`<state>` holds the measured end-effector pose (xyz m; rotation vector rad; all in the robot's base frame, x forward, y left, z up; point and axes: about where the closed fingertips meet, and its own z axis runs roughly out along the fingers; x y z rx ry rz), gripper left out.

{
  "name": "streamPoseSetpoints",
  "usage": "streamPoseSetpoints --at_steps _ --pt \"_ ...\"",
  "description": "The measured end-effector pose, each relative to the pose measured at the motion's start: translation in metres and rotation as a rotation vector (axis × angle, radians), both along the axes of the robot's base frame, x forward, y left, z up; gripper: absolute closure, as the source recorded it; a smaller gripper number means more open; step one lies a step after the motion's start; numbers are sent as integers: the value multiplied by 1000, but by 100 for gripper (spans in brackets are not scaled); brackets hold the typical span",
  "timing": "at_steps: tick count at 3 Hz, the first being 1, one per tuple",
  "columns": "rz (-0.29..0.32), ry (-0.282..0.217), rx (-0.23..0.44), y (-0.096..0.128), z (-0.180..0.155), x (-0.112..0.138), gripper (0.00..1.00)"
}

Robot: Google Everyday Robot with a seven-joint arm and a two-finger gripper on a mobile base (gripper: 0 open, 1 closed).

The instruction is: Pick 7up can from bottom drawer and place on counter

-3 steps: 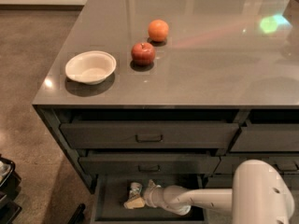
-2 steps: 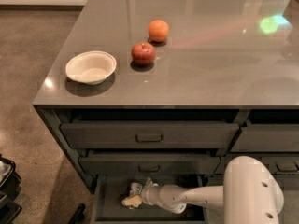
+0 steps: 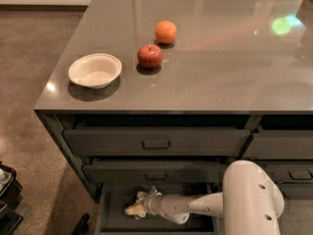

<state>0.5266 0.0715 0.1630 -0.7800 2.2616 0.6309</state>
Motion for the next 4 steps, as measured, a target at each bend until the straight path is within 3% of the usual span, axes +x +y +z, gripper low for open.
streamPoseSetpoints --at_steps 2,3,4 --pt "-17 22 -40 3 -20 -7 0" --pt "-17 22 -40 3 -20 -7 17" --pt "-17 22 -40 3 -20 -7 42"
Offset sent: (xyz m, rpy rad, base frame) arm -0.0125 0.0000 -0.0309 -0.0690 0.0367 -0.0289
